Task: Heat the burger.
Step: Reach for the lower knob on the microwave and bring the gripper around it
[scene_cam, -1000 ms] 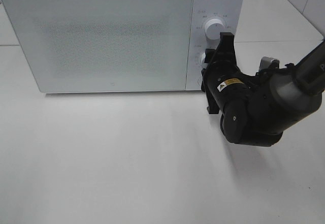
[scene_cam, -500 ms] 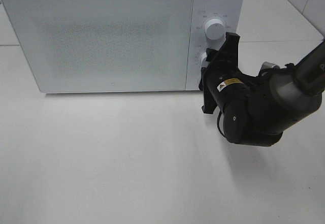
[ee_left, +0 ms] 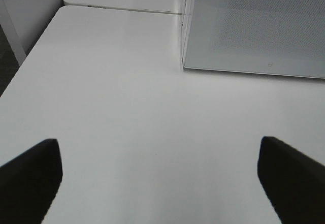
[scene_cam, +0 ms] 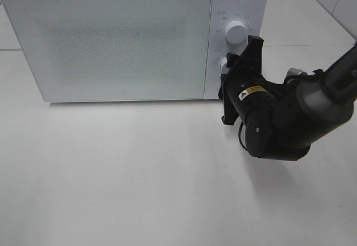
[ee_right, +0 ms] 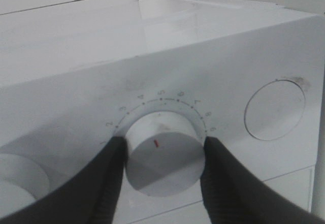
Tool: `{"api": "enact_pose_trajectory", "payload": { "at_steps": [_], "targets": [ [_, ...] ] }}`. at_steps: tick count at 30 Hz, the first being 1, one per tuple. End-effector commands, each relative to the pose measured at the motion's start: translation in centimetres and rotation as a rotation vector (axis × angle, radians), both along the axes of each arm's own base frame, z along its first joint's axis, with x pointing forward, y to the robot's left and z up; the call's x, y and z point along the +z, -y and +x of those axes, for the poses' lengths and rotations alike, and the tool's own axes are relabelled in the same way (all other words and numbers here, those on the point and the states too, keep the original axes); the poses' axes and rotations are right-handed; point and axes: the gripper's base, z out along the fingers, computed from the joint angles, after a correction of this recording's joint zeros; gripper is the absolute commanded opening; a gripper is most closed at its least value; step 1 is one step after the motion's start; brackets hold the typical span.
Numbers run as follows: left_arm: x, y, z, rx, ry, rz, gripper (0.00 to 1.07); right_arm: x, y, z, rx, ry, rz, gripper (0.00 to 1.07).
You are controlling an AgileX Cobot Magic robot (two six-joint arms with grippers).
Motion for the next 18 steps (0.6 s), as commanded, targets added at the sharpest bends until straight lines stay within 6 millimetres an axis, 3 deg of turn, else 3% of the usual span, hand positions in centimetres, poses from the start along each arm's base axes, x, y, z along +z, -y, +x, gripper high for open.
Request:
{"api": "enact_pose_trajectory", "payload": {
  "at_steps": [1, 2, 4, 7, 15, 18],
  "targets": [
    [-0.1, 0.1, -0.3, -0.001, 0.024, -0.004, 1.0, 3.0, -2.3, 0.4, 0.16, 0.229, -0.01, 0.21],
    [-0.1, 0.1, -0.3, -0.001, 0.024, -0.004, 1.0, 3.0, -2.3, 0.4, 0.16, 0.229, -0.01, 0.21],
    [-0.1, 0.1, -0.3, -0.001, 0.024, -0.004, 1.0, 3.0, -1.9, 0.5, 0.117, 0.225, -0.036, 0.34],
    [-0.1, 0.1, -0.3, -0.001, 0.024, -0.004, 1.0, 2.9, -1.5, 0.6, 0.069, 0.217, -0.062, 0.43],
    [-0.1, 0.1, -0.3, -0.001, 0.024, -0.004, 1.0, 2.9, -0.8, 0.7, 0.003, 0.208, -0.13, 0.52],
    [-0.1, 0.1, -0.3, -0.001, 0.024, -0.004, 1.0, 2.7, -0.8, 0.7, 0.003, 0.192, -0.163, 0.6]
  ]
}}
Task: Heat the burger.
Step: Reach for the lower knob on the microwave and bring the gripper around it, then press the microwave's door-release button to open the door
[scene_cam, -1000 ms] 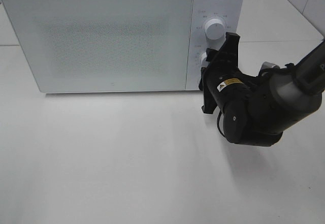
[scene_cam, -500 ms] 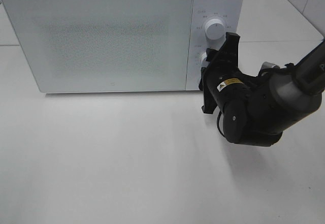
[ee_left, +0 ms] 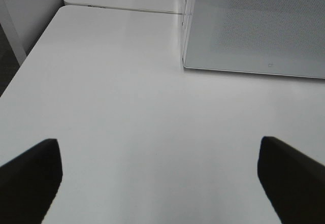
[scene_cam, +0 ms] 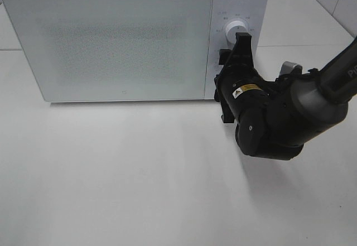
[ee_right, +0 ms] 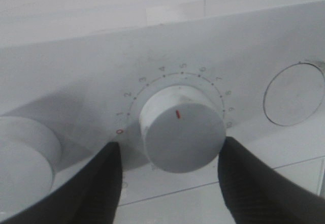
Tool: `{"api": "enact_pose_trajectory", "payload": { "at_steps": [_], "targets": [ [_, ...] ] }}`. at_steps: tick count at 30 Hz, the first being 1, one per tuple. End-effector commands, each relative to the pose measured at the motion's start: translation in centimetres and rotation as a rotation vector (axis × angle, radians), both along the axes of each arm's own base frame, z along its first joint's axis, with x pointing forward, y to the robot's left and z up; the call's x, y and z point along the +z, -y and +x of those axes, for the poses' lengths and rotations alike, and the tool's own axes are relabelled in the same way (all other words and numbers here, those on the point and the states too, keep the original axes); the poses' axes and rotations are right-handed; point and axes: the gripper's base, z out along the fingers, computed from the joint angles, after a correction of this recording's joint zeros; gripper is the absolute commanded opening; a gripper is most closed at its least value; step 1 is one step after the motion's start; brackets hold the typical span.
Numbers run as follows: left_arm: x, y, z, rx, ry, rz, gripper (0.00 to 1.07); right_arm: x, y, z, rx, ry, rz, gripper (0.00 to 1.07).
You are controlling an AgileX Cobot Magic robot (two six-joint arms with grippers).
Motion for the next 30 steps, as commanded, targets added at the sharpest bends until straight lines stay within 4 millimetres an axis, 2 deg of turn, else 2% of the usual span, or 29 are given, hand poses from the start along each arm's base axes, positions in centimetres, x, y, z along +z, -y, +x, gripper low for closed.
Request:
{"api": "enact_pose_trajectory", "payload": {
  "at_steps": [1, 4, 10, 16, 27, 29, 30],
  "targets": [
    [-0.1, 0.1, -0.3, -0.001, 0.024, -0.004, 1.0, 2.2, -0.3, 0.6, 0.001, 0.158, -0.028, 0.63],
    [-0.1, 0.1, -0.3, -0.001, 0.024, -0.004, 1.0, 2.0, -0.5, 0.5, 0.018, 0.129, -0.035, 0.68],
    [-0.1, 0.1, -0.3, -0.001, 0.024, -0.004, 1.0, 1.5, -1.0, 0.4, 0.084, 0.07, -0.063, 0.7],
    [-0.1, 0.1, -0.3, -0.001, 0.024, -0.004, 1.0, 1.2, -0.7, -1.0, 0.169, -0.037, -0.133, 0.7],
    [-0.1, 0.1, -0.3, -0.001, 0.024, -0.004, 1.0, 2.0, 0.6, -4.2, 0.325, -0.154, -0.357, 0.7],
    [-0.1, 0.1, -0.3, -0.001, 0.024, -0.004, 1.0, 2.2, 0.8, -4.9, 0.367, -0.182, -0.425, 0.7],
    [-0.1, 0.1, -0.3, -0.001, 0.024, -0.004, 1.0, 2.6, 0.9, -5.4, 0.423, -0.198, -0.517, 0.7]
  ]
}}
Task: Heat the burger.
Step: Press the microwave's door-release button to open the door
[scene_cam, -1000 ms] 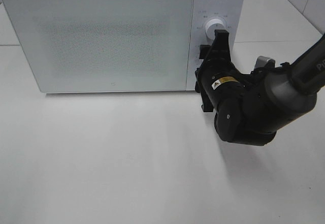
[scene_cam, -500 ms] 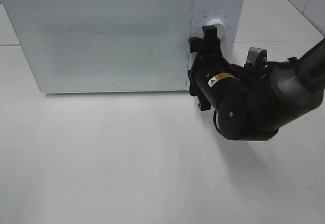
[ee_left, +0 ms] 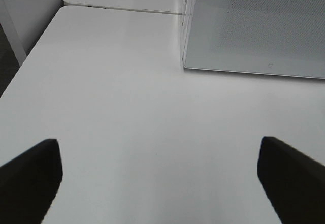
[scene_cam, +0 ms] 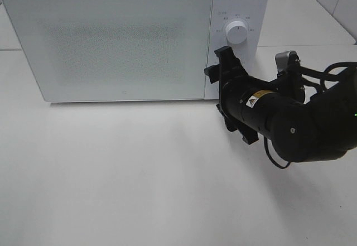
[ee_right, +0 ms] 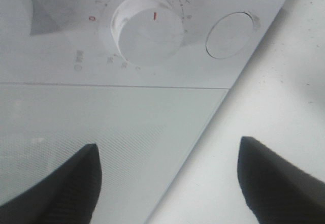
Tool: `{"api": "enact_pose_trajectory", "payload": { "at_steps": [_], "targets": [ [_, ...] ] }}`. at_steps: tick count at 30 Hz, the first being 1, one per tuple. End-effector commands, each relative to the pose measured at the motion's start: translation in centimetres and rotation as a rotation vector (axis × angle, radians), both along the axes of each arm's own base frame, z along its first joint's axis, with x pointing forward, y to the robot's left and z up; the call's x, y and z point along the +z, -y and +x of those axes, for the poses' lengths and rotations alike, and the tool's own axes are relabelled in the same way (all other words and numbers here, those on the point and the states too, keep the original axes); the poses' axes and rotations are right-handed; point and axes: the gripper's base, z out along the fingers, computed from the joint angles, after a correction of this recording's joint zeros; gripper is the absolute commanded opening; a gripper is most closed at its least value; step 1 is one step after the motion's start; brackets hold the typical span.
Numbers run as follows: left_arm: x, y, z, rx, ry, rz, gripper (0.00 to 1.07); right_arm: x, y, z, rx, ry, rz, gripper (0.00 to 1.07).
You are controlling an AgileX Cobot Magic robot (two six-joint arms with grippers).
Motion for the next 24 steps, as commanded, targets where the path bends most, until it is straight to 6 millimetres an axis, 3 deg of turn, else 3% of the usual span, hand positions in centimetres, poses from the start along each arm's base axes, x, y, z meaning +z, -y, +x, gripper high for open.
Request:
{"api": "enact_pose_trajectory", "payload": {
  "at_steps": [1, 7, 9, 14, 24],
  "targets": [
    [-0.1, 0.1, -0.3, -0.001, 0.024, -0.004, 1.0, 0.9, 0.3, -0.9, 0.14, -0.017, -0.187, 0.7],
    [-0.1, 0.1, -0.3, -0.001, 0.024, -0.004, 1.0, 2.3, 0.4, -2.1, 0.391, 0.005, -0.478, 0.7],
    [-0.1, 0.1, -0.3, -0.001, 0.024, -0.004, 1.0, 3.3, 0.5, -2.9, 0.55, 0.051, -0.641, 0.7],
    [-0.1, 0.1, -0.3, -0.001, 0.024, -0.004, 1.0, 5.2, 0.8, -4.2, 0.78, 0.154, -0.855, 0.7],
    [-0.1, 0.1, -0.3, -0.001, 0.024, -0.004, 1.0, 8.6, 2.0, -8.0, 1.046, 0.145, -0.896, 0.7]
  ]
}}
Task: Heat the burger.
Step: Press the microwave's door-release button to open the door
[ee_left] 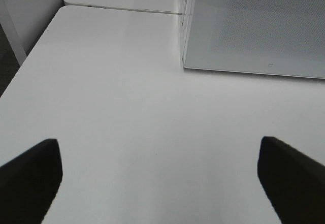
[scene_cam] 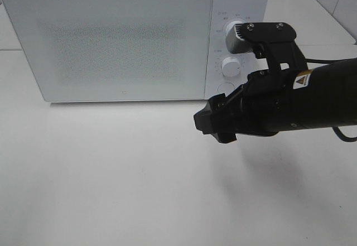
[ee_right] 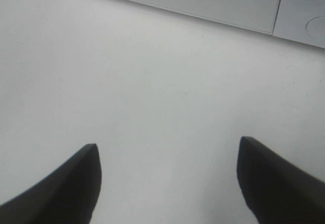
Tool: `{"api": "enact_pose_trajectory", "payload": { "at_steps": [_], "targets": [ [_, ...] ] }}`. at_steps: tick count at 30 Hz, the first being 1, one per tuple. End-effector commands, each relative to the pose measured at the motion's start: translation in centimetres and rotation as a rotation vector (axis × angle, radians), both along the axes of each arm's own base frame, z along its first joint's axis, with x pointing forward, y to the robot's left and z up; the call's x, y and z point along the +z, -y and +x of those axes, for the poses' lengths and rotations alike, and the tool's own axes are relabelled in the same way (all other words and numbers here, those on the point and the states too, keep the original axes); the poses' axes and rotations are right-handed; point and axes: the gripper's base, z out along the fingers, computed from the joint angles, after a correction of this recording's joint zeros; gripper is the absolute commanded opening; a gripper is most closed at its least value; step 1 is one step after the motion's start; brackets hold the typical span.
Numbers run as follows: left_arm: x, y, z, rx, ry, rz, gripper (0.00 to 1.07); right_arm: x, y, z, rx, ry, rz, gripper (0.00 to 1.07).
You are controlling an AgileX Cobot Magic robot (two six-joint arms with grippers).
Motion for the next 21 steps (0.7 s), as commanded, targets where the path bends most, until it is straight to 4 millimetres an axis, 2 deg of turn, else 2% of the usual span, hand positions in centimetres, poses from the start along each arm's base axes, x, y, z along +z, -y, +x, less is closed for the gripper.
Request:
{"api": "enact_pose_trajectory", "payload": {
  "at_steps": [1, 9, 14, 16, 21],
  "targets": [
    [-0.1, 0.1, -0.3, -0.001, 0.024, -0.004, 1.0, 1.0, 0.7, -1.4, 0.063, -0.052, -0.026, 0.7],
    [-0.1, 0.1, -0.3, -0.001, 0.024, -0.004, 1.0, 2.6, 2.5, -4.4, 0.137, -0.163, -0.114, 0.7],
    [-0.1, 0.1, -0.3, -0.001, 0.024, -0.004, 1.0, 4.0, 4.3, -5.7, 0.076, -0.167, -0.176, 0.7],
    [-0.1, 0.1, -0.3, -0.001, 0.024, -0.004, 1.0, 5.2, 5.4, -6.5, 0.04, -0.164, -0.21, 0.7],
    [-0.1, 0.1, -0.3, -0.001, 0.024, -0.004, 1.0, 6.8, 7.2, -8.3, -0.003, -0.112, -0.208, 0.7]
  ]
}}
